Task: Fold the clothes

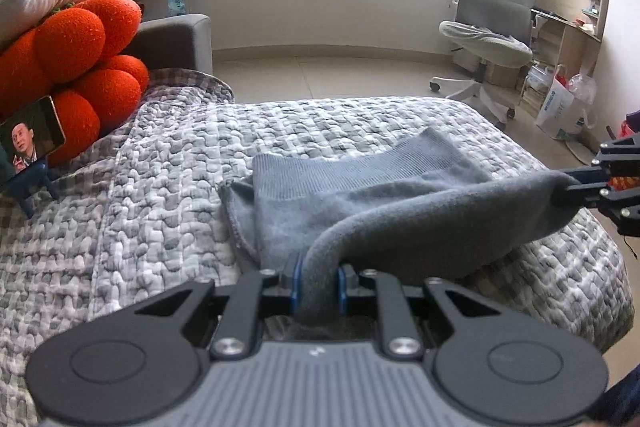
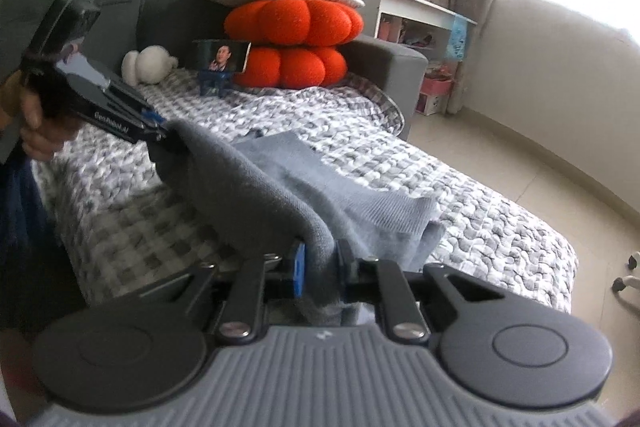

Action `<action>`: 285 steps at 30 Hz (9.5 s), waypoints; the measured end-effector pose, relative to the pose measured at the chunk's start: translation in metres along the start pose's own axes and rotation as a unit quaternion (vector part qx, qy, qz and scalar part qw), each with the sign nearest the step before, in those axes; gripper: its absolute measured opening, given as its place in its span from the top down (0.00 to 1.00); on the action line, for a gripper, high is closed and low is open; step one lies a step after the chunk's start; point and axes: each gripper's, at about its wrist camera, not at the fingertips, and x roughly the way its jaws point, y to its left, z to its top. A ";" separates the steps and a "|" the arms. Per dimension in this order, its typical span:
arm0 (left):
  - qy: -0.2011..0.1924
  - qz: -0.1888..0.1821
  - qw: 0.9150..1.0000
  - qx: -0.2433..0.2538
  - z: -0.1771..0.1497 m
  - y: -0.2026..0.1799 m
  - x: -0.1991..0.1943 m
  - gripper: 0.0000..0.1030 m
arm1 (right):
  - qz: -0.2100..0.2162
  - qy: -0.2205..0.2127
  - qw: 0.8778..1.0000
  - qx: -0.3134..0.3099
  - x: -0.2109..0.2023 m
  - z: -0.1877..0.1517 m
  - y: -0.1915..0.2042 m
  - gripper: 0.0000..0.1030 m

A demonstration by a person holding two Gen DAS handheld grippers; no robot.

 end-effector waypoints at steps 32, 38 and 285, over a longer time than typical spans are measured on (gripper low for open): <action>0.014 -0.009 0.999 -0.045 0.010 0.012 0.015 0.83 | 0.012 0.043 0.999 -0.012 0.005 -0.008 0.001 0.62; 0.006 -0.028 0.999 -0.037 0.006 0.012 0.002 0.84 | 0.003 0.011 1.000 0.015 0.000 -0.001 -0.007 0.85; 0.038 0.101 0.993 -0.055 0.028 -0.019 0.077 0.63 | -0.097 0.105 0.968 0.207 0.129 0.048 0.007 0.70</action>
